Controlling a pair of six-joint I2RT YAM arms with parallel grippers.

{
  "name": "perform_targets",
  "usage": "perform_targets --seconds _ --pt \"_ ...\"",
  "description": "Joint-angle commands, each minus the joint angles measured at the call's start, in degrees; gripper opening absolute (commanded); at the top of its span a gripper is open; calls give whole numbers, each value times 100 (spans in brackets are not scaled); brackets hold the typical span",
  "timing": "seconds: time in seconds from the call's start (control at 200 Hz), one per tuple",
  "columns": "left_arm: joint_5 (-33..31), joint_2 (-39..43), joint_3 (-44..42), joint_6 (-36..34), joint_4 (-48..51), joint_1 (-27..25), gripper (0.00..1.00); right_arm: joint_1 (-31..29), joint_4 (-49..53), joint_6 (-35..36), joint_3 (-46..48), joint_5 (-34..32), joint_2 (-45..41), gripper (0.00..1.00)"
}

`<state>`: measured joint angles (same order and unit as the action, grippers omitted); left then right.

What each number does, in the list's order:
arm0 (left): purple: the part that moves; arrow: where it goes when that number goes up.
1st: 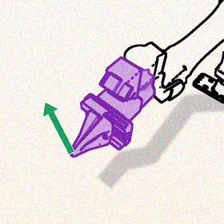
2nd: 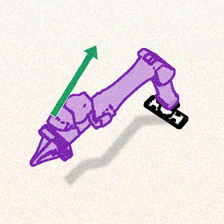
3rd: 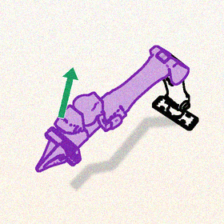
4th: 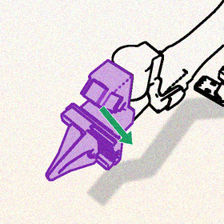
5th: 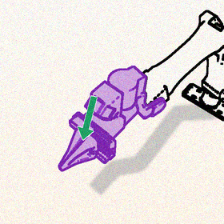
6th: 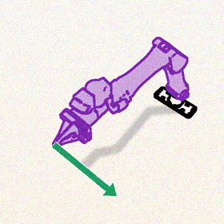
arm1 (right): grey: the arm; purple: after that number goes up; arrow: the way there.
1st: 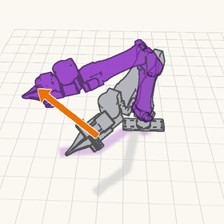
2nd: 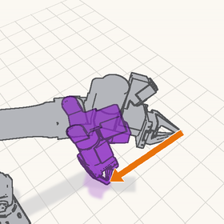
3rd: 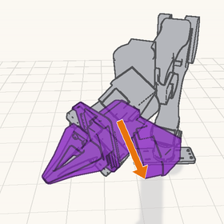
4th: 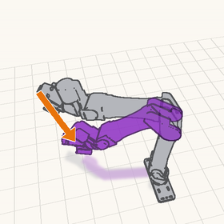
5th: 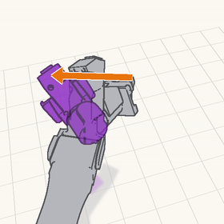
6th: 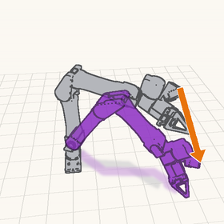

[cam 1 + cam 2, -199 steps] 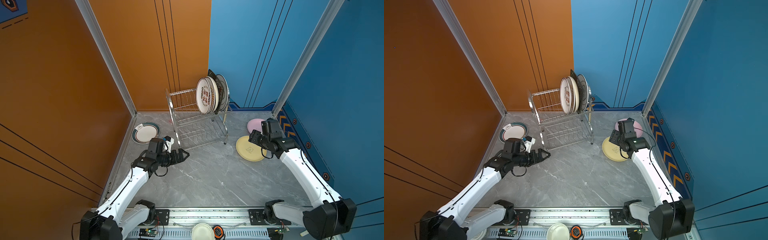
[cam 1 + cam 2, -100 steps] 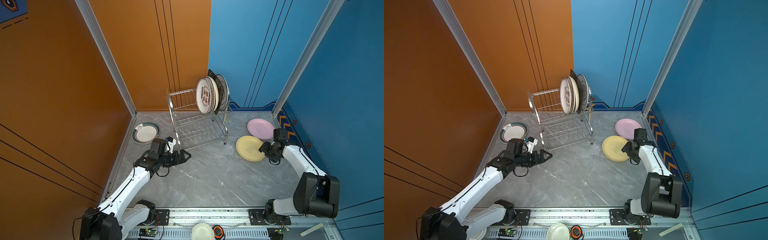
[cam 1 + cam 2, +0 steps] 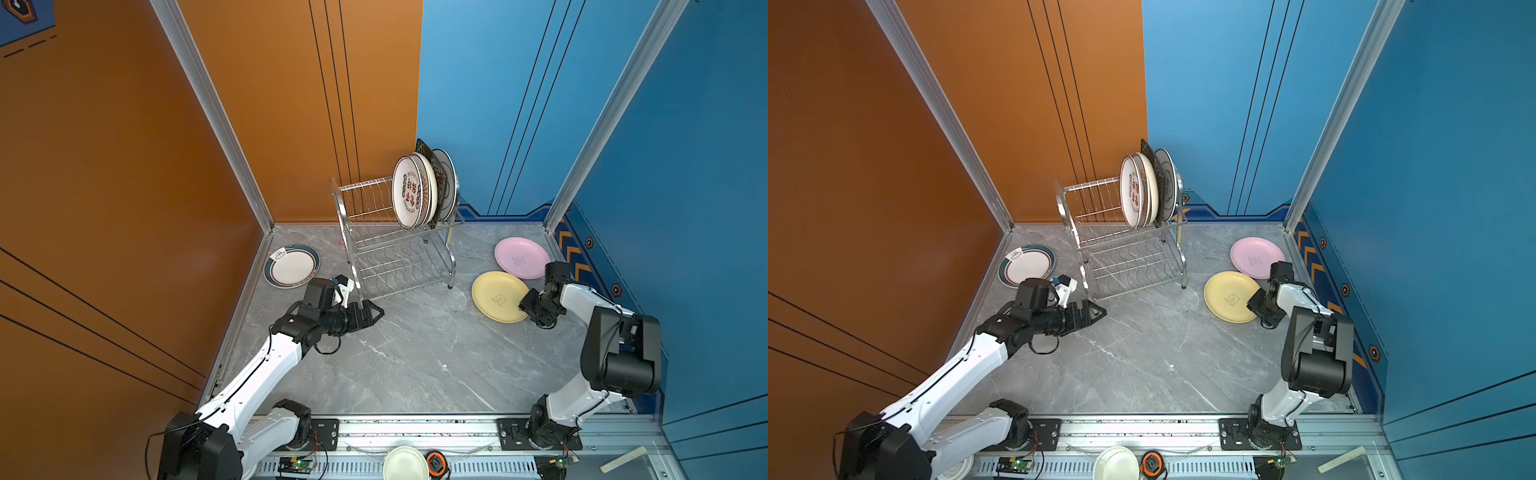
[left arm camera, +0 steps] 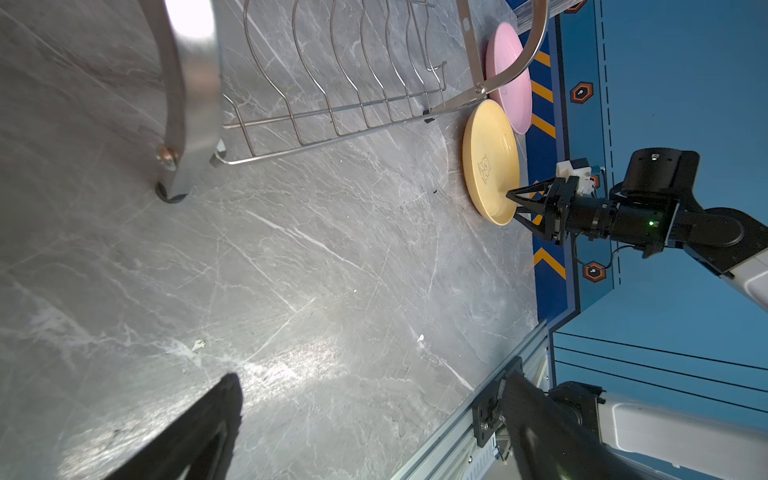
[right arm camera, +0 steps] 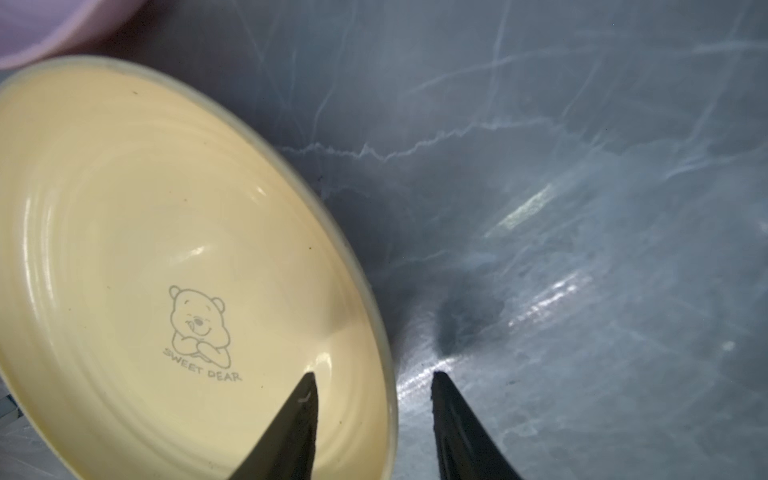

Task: Load the plates into the dish rack
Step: 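Grip the yellow plate's rim with the right gripper and drag it inward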

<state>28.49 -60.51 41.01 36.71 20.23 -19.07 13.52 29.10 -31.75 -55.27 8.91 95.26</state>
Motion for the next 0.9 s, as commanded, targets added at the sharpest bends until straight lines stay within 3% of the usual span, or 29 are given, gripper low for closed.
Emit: perform_targets --seconds 0.0,0.42,0.646,0.896 --pt "-185 2 -50 71 -101 -69 98 37 -113 29 -204 -5 147 40" --pt "-351 36 -78 179 -155 -213 98 43 -115 72 -119 -23 214 2" --pt "-330 22 -66 241 -268 -264 98 -2 32 98 22 132 -181 0" --pt "-190 -23 -53 267 -395 -338 98 -225 462 60 322 155 -1215 0"
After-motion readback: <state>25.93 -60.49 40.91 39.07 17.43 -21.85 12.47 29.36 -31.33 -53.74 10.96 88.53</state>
